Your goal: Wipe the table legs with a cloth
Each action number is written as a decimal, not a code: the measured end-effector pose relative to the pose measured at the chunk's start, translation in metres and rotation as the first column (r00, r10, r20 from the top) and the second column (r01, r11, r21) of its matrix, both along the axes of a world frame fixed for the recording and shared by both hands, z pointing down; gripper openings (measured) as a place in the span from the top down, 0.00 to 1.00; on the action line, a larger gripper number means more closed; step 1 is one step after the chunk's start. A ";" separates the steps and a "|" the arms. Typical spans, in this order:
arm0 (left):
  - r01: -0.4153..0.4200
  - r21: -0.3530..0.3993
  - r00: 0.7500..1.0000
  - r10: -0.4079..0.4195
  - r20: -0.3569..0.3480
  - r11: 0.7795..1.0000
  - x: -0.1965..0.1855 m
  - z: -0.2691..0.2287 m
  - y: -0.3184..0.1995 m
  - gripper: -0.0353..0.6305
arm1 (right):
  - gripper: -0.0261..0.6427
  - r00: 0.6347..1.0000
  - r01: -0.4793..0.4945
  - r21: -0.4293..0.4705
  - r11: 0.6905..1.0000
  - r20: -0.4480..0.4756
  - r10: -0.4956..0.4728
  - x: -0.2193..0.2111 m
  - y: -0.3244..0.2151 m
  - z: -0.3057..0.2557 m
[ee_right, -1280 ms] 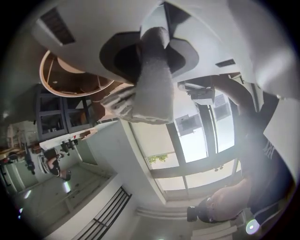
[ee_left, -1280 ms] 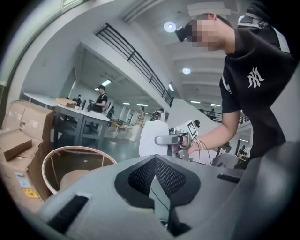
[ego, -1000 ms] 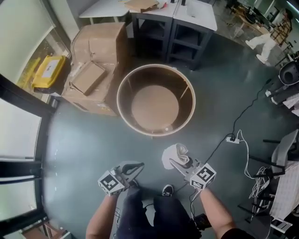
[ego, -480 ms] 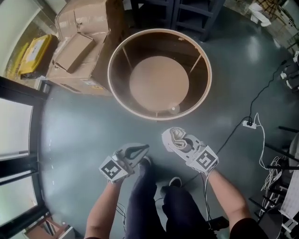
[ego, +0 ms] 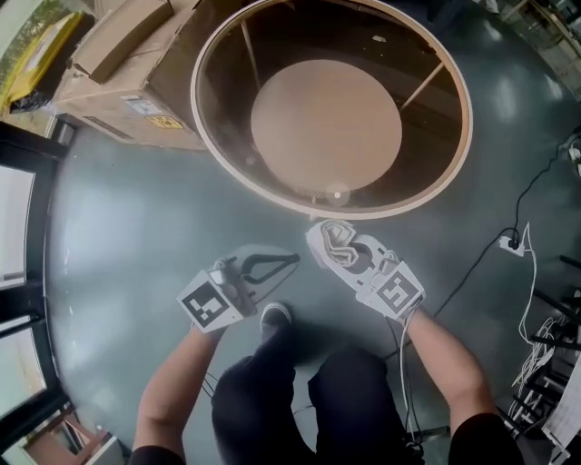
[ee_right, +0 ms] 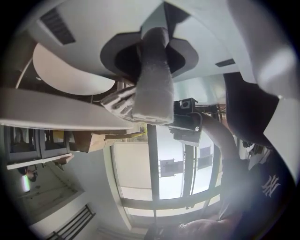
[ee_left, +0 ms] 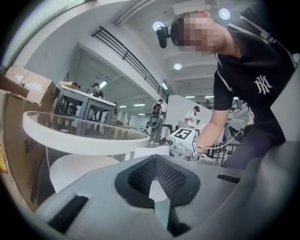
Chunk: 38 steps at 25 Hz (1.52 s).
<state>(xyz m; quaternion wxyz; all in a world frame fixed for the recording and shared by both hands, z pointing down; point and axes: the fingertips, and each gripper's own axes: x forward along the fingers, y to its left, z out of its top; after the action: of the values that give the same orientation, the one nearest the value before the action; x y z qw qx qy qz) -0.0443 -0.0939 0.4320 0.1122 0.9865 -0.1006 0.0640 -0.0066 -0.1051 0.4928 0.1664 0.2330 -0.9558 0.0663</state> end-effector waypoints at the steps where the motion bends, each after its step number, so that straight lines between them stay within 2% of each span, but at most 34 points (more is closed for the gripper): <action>1: -0.008 0.011 1.000 0.008 0.002 1.000 -0.001 0.008 -0.001 0.94 | 0.84 1.000 0.012 0.017 1.000 0.001 -0.012 -0.003 -0.003 0.008; 3: -0.046 0.065 0.999 0.045 0.019 0.997 0.001 0.022 0.000 0.94 | 0.84 1.000 0.009 0.037 0.999 0.026 -0.010 -0.006 -0.012 0.020; 4: -0.078 0.120 0.997 0.075 0.031 0.990 0.003 0.027 0.003 0.94 | 0.84 0.999 -0.004 0.038 0.999 0.043 0.002 -0.006 -0.017 0.025; 6: -0.137 0.231 0.990 0.127 0.058 0.963 0.005 0.034 0.007 0.94 | 0.84 0.998 -0.023 0.036 0.999 0.057 0.021 -0.003 -0.027 0.035; 7: -0.146 0.251 0.989 0.133 0.067 0.957 0.003 0.039 0.009 0.94 | 0.84 0.998 -0.026 0.038 0.999 0.054 0.024 -0.002 -0.032 0.040; 10: -0.133 0.242 0.990 0.119 0.070 0.961 -0.003 0.058 0.017 0.94 | 0.84 1.000 -0.014 0.030 0.999 0.029 0.013 -0.001 -0.039 0.063; 12: -0.138 0.257 0.990 0.122 0.075 0.957 -0.002 0.069 0.022 0.94 | 0.84 1.000 0.005 0.034 0.999 0.006 -0.005 -0.001 -0.039 0.083; 15: -0.160 0.286 0.986 0.138 0.096 0.945 -0.002 0.086 0.024 0.94 | 0.85 0.998 0.011 0.064 0.998 0.060 -0.015 0.002 -0.041 0.097; 18: -0.149 0.242 0.986 0.127 0.104 0.959 -0.006 0.111 0.026 0.94 | 0.85 0.995 -0.002 0.087 0.996 0.097 -0.007 0.003 -0.039 0.104; 20: -0.141 0.201 0.987 0.121 0.109 0.970 -0.009 0.126 0.027 0.94 | 0.85 0.998 -0.008 0.070 0.998 0.066 0.004 0.003 -0.039 0.124; 24: -0.161 0.181 0.982 0.140 0.125 0.970 -0.013 0.147 0.030 0.94 | 0.85 1.000 -0.013 -0.001 1.000 -0.003 0.013 0.005 -0.042 0.181; 28: -0.102 0.092 0.989 0.091 0.118 0.991 -0.024 0.162 0.026 0.94 | 0.85 0.999 -0.010 -0.054 0.998 -0.042 0.008 0.006 -0.044 0.228; 32: -0.101 0.096 0.989 0.089 0.121 0.990 -0.029 0.168 0.025 0.94 | 0.85 0.999 0.008 -0.056 0.998 -0.039 -0.010 0.007 -0.048 0.258; 38: -0.099 0.087 0.990 0.089 0.108 0.991 -0.029 0.176 0.028 0.94 | 0.85 1.000 0.003 -0.041 0.999 0.021 -0.002 0.007 -0.049 0.259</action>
<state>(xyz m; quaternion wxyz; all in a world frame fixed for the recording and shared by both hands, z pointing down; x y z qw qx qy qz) -0.0733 -0.0659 0.6083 0.0582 0.9896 -0.0625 0.1157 0.0005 -0.1540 0.7517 0.1613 0.2277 -0.9562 0.0879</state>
